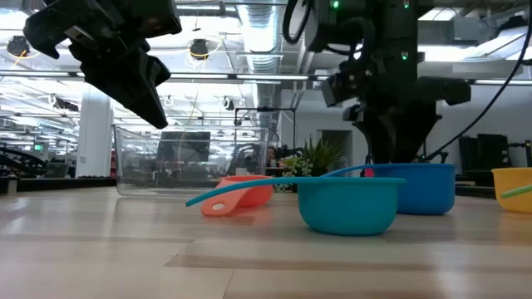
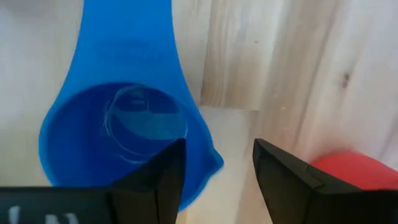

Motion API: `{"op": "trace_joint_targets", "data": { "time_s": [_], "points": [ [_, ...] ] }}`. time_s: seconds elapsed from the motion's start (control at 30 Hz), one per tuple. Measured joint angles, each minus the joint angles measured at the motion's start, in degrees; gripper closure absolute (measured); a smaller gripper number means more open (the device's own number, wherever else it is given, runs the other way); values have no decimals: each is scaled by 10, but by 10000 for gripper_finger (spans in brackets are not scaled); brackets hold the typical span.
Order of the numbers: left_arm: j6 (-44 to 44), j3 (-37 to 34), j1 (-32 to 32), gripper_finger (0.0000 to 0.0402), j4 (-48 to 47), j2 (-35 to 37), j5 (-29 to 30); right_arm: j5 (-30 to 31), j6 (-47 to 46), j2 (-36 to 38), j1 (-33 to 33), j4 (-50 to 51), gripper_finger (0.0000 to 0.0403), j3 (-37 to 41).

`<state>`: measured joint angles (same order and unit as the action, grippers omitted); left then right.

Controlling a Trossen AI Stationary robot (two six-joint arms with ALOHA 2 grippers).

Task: Nest measuring cups in basket
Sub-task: Stack the blue measuring cup on top of the red measuring cup

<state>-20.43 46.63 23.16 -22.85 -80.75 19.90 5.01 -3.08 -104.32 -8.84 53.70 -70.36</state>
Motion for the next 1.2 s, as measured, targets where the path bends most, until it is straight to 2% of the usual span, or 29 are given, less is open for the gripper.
{"op": "trace_joint_targets", "data": {
  "time_s": [0.27, 0.6, 0.7, 0.8, 1.0, 1.2],
  "points": [
    [-1, 0, 0, 401, 0, 0, 0, 7, 3, -30, 2, 0, 227, 0],
    [-1, 0, 0, 401, 1, 0, 0, 21, 21, -12, -2, 8, 358, -1],
    [-1, 0, 0, 401, 1, 0, 0, 19, 23, -12, -1, 9, 379, -2],
    [-1, 0, 0, 402, 1, 0, 0, 17, 23, -12, -1, 9, 369, -2],
    [-1, 0, 0, 401, 1, 0, 0, 23, 23, -15, -1, 5, 299, 0],
    [-1, 0, 0, 401, 1, 0, 0, 23, 20, -15, -1, 1, 261, 0]
  ]
}}
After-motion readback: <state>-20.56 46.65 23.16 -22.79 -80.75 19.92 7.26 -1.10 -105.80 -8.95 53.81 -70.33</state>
